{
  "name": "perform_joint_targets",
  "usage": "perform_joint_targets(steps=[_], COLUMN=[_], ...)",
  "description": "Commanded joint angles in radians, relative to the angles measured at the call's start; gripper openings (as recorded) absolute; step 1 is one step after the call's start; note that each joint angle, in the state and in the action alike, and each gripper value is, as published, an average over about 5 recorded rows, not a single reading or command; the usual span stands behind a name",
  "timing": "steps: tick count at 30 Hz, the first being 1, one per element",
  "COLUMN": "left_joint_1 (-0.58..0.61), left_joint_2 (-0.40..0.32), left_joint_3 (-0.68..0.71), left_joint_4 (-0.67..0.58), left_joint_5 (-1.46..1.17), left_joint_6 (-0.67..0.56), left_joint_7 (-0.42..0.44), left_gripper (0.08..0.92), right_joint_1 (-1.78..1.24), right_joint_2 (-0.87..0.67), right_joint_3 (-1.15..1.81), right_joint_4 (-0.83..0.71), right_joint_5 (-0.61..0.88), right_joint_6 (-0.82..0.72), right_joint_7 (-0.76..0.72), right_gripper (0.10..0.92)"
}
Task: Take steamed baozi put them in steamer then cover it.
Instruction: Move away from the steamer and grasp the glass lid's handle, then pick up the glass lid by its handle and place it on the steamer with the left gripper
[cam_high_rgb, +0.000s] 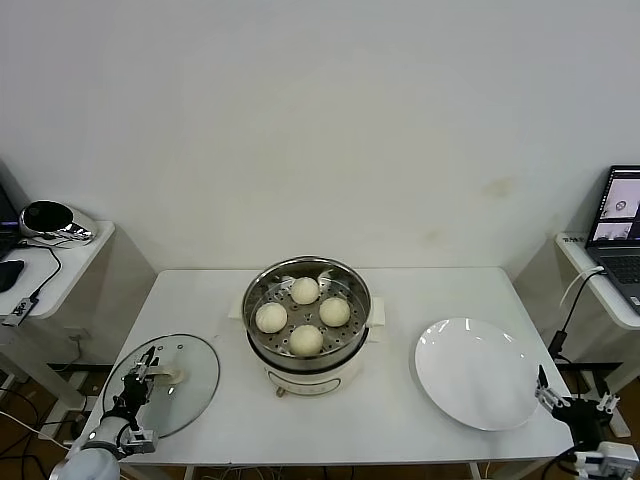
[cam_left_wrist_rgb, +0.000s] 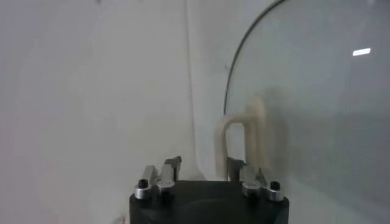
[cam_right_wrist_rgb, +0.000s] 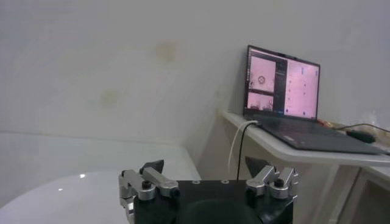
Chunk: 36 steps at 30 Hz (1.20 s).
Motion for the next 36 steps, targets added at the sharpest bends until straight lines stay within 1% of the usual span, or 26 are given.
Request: perform_joint_targets(steps=[1, 7, 10, 15, 19, 23, 27, 30, 33, 36], left_joint_1=[-0.005, 0.037, 0.074, 0.143, 0.18, 0.188, 0.179, 0.155, 0.118, 0.081], left_joint_2=[-0.002, 0.006, 0.012, 0.018, 0.038, 0.072, 0.126, 0.18, 0.24, 0.284], left_joint_3=[0.001, -0.003, -0.009, -0.051, -0.113, -0.165, -0.193, -0.188, -0.154, -0.088], left_joint_4=[0.031, -0.021, -0.074, -0.2, -0.314, -0.408, -0.492, -0.548, -0.595, -0.63], left_joint_5=[-0.042, -0.121, -0.134, -0.125, -0.108, -0.144, -0.205, -0.247, -0.288, -0.309], left_joint_6=[-0.01, 0.013, 0.04, 0.065, 0.086, 0.123, 0.168, 0.203, 0.24, 0.271], left_joint_7=[-0.024, -0.045, -0.069, -0.087, -0.043, 0.01, 0.067, 0.109, 0.148, 0.173], left_gripper=[0.343, 0.18, 0.147, 0.146, 0.146, 0.146, 0.146, 0.146, 0.146, 0.146], right_joint_1=[-0.003, -0.008, -0.011, -0.009, -0.01, -0.016, -0.021, -0.024, -0.026, -0.027], right_joint_2=[-0.001, -0.005, -0.007, -0.009, -0.01, -0.01, -0.005, 0.003, 0.014, 0.027], right_joint_3=[-0.002, -0.004, -0.008, -0.021, -0.037, -0.056, -0.076, -0.091, -0.107, -0.121], right_joint_4=[0.005, 0.01, 0.014, 0.02, 0.028, 0.038, 0.039, 0.038, 0.039, 0.04], right_joint_5=[0.0, 0.006, 0.008, 0.002, 0.013, 0.019, 0.008, -0.007, -0.025, -0.045], right_joint_6=[0.0, 0.0, 0.0, 0.0, 0.0, 0.0, 0.0, 0.0, 0.0, 0.0], right_joint_7=[0.0, 0.0, 0.0, -0.001, -0.002, -0.005, -0.007, -0.008, -0.01, -0.01], right_gripper=[0.823, 0.823, 0.823, 0.823, 0.823, 0.823, 0.823, 0.823, 0.823, 0.823])
